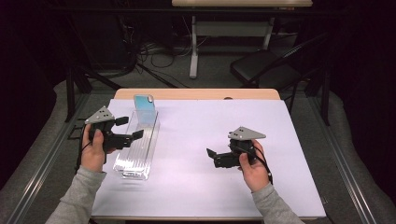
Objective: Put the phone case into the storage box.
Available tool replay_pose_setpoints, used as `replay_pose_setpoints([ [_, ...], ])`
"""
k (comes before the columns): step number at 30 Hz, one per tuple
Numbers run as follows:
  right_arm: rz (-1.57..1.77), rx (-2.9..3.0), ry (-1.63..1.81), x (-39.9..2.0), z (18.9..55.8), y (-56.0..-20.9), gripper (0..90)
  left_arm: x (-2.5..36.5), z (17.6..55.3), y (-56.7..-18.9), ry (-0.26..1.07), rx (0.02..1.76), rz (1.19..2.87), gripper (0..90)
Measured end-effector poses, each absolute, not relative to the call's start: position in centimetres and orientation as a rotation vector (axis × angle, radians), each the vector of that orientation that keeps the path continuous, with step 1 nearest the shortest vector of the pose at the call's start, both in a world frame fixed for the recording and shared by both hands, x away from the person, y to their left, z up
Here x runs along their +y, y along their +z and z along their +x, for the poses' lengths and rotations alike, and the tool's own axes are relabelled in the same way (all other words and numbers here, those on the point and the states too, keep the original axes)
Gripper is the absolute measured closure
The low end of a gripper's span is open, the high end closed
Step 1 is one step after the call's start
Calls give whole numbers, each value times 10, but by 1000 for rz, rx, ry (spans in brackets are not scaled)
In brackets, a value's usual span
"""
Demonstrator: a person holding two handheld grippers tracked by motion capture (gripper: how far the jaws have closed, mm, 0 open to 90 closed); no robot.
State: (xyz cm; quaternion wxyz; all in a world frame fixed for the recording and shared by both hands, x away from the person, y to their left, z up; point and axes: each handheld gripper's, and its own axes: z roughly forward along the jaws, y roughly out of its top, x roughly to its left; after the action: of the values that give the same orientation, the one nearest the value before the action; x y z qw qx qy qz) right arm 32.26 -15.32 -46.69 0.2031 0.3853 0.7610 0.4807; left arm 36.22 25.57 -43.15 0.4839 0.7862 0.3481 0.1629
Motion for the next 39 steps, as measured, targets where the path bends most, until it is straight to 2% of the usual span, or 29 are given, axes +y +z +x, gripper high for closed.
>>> replay_pose_setpoints([
  [26,1064,2156,1311,-195,298,-471,0,260,320,-445,351,796,1897,155],
  [39,1111,2095,1266,-224,282,-482,0,268,310,-464,355,834,1891,155],
])
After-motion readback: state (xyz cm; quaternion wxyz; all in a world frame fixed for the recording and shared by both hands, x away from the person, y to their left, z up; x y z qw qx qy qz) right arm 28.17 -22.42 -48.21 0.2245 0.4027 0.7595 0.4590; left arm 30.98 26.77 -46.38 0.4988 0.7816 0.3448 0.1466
